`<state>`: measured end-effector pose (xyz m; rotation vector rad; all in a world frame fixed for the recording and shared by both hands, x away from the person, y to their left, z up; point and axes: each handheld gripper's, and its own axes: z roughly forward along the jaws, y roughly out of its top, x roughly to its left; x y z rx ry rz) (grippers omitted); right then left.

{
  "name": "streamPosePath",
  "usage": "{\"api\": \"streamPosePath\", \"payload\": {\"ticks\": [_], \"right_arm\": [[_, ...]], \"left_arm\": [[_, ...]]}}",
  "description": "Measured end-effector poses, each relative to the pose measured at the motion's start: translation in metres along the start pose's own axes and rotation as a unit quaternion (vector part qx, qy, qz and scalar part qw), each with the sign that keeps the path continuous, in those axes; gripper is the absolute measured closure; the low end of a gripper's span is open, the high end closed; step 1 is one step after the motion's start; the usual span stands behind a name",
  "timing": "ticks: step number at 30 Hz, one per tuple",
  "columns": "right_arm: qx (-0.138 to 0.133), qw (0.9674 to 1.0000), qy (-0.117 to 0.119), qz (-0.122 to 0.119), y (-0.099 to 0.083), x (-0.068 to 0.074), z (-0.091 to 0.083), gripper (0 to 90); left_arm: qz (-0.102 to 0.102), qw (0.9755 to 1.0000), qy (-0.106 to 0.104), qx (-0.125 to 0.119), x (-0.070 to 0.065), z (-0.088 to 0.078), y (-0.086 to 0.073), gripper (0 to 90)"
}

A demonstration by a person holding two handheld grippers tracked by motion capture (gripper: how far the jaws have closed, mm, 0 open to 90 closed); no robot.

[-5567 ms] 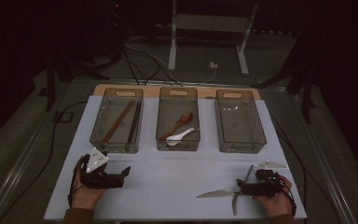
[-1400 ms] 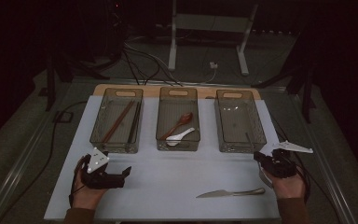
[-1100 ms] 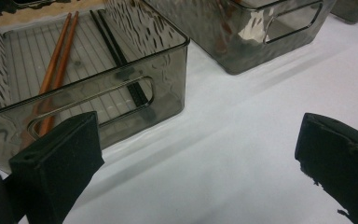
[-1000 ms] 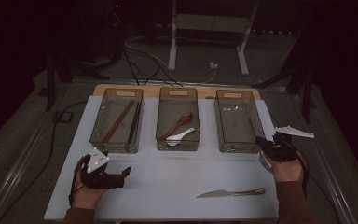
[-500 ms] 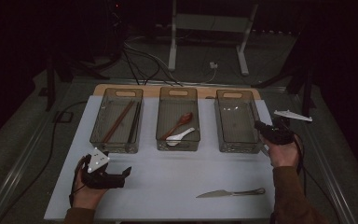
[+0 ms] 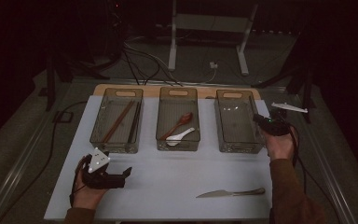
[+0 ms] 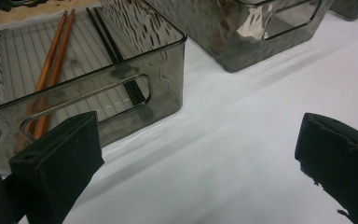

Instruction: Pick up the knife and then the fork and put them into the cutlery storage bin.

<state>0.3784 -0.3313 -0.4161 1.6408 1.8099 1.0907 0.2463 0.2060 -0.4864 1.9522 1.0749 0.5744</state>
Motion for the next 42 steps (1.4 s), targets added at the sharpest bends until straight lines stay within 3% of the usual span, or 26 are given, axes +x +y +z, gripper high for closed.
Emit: {"api": "streamPosePath", "payload": {"ticks": [16,42], "right_arm": [[0.015,0.9997,-0.016,0.007,0.004,-0.01,0.016,87.5],[0.015,0.9994,-0.015,0.026,0.006,-0.023,0.037,87.5]], "left_arm": [[0.001,1.0,-0.001,0.0,-0.001,0.0,0.0,1.7],[0.001,1.0,-0.004,0.003,-0.001,0.001,-0.001,1.7]]}}
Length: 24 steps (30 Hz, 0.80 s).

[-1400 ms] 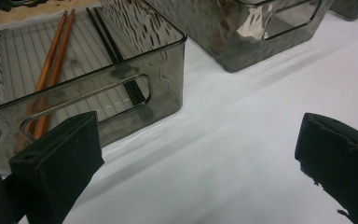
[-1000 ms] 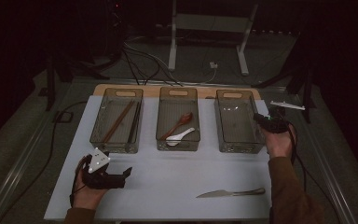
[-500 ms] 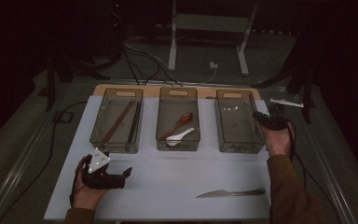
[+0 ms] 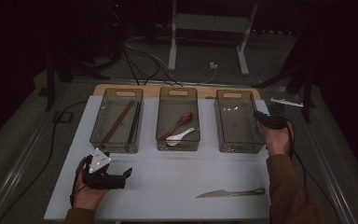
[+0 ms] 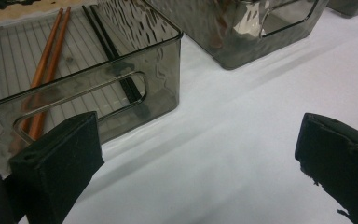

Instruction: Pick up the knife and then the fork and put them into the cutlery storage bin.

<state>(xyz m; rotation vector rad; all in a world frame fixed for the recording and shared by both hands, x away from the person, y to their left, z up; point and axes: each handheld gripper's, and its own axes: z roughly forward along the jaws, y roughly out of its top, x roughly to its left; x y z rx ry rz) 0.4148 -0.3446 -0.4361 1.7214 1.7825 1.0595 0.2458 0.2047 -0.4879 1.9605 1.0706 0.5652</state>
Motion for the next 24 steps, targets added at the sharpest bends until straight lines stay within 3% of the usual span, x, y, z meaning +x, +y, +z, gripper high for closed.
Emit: {"api": "streamPosePath", "payload": {"ticks": [8,16,24], "right_arm": [[0.017,0.9998,-0.006,0.005,-0.006,0.001,0.01,87.4],[0.031,0.9995,-0.008,-0.008,-0.008,0.004,0.015,87.3],[0.041,0.9991,-0.01,0.001,-0.009,0.004,0.02,87.0]], "left_arm": [[-0.001,1.0,0.0,-0.001,0.0,-0.001,0.0,1.7],[0.0,1.0,0.0,-0.001,0.0,-0.001,0.0,1.7],[0.0,1.0,0.0,-0.001,0.0,-0.001,0.0,1.7]]}}
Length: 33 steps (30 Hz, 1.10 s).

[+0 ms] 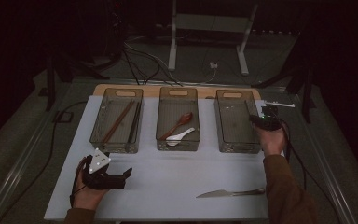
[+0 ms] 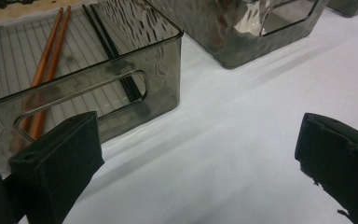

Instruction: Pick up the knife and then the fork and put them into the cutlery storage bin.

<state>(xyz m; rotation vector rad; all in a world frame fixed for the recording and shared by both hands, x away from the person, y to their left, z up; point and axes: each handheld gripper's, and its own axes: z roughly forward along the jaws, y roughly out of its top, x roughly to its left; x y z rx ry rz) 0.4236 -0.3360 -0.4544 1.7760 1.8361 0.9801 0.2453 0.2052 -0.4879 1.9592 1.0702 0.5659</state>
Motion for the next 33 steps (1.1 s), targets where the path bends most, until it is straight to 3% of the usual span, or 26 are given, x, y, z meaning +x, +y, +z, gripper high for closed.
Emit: {"api": "streamPosePath", "payload": {"ticks": [9,16,21,24,28,33], "right_arm": [[0.008,0.9999,0.004,0.01,-0.004,-0.002,0.004,84.2],[-0.027,0.9995,0.016,0.009,-0.001,-0.006,-0.007,57.6],[-0.024,0.9995,0.015,0.014,-0.001,-0.009,-0.014,25.4],[-0.017,0.9998,0.009,0.002,-0.002,-0.007,-0.017,12.9],[-0.006,0.9995,0.011,-0.03,-0.005,0.0,-0.023,2.6],[-0.005,0.9977,0.028,-0.061,-0.009,0.008,-0.032,0.0]], "left_arm": [[0.0,1.0,0.001,0.0,0.0,-0.001,0.0,1.7],[0.0,1.0,0.001,0.0,0.0,-0.001,0.0,1.7],[0.0,1.0,0.001,0.0,0.0,0.0,0.0,1.7],[0.0,1.0,0.001,-0.001,0.0,0.0,0.0,1.7],[0.0,1.0,0.001,-0.001,0.0,0.0,0.0,1.7],[0.0,1.0,0.002,-0.001,0.0,0.0,0.0,1.7]]}}
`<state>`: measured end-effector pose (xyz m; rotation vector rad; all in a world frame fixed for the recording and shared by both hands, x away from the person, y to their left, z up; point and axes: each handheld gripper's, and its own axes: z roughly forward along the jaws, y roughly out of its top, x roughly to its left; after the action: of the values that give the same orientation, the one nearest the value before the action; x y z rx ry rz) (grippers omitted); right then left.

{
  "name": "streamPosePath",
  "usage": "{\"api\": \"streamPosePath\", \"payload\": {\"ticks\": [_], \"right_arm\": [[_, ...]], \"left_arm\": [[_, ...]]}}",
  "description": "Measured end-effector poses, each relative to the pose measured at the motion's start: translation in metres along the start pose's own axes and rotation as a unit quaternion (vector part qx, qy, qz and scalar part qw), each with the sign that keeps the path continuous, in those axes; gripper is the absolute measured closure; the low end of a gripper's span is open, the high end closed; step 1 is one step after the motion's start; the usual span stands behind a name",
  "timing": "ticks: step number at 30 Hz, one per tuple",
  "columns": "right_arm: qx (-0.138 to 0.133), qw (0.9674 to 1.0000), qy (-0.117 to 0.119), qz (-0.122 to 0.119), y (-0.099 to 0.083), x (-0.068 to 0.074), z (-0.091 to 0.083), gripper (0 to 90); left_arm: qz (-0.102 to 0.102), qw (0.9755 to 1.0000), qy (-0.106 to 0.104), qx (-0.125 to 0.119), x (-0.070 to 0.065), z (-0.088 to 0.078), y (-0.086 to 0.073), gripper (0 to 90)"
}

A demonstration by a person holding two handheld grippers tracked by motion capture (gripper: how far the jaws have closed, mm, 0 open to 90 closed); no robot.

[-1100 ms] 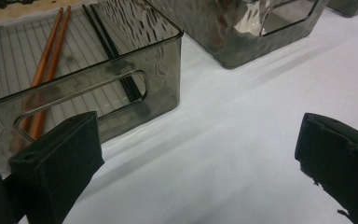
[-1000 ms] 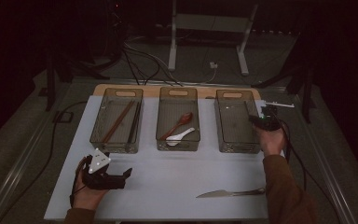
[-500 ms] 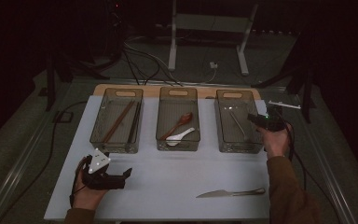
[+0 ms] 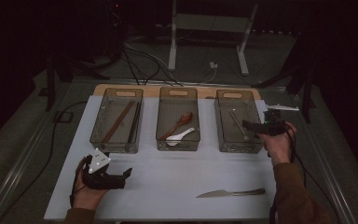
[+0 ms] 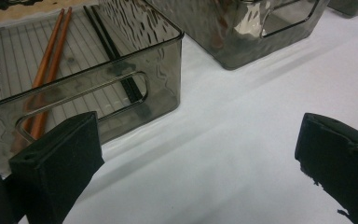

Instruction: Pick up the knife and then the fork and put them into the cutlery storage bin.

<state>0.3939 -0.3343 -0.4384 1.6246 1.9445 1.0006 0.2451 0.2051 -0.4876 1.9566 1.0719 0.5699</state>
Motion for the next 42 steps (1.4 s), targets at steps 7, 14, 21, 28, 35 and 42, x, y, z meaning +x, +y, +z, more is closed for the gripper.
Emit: {"api": "streamPosePath", "payload": {"ticks": [7,14,21,28,35,42], "right_arm": [[-0.016,0.9971,0.069,-0.027,-0.006,0.008,-0.014,0.0],[-0.008,0.9936,0.097,-0.058,-0.014,0.023,-0.028,0.0],[0.004,0.9893,0.098,-0.107,-0.023,0.04,-0.041,0.0],[0.026,0.9838,0.1,-0.147,-0.04,0.052,-0.046,0.0],[0.042,0.9793,0.108,-0.166,-0.062,0.056,-0.049,0.0],[0.056,0.9754,0.116,-0.179,-0.084,0.058,-0.051,0.0]], "left_arm": [[0.0,1.0,-0.001,0.0,0.0,0.0,0.0,1.7],[0.002,1.0,-0.002,0.002,-0.001,0.001,0.0,1.7],[0.001,1.0,-0.001,0.0,0.0,0.001,0.0,1.7],[0.0,1.0,-0.001,0.0,0.0,0.001,0.0,1.7],[0.001,1.0,0.0,0.001,0.0,0.0,0.0,1.7],[0.001,1.0,0.0,0.0,-0.001,0.0,0.001,1.7]]}}
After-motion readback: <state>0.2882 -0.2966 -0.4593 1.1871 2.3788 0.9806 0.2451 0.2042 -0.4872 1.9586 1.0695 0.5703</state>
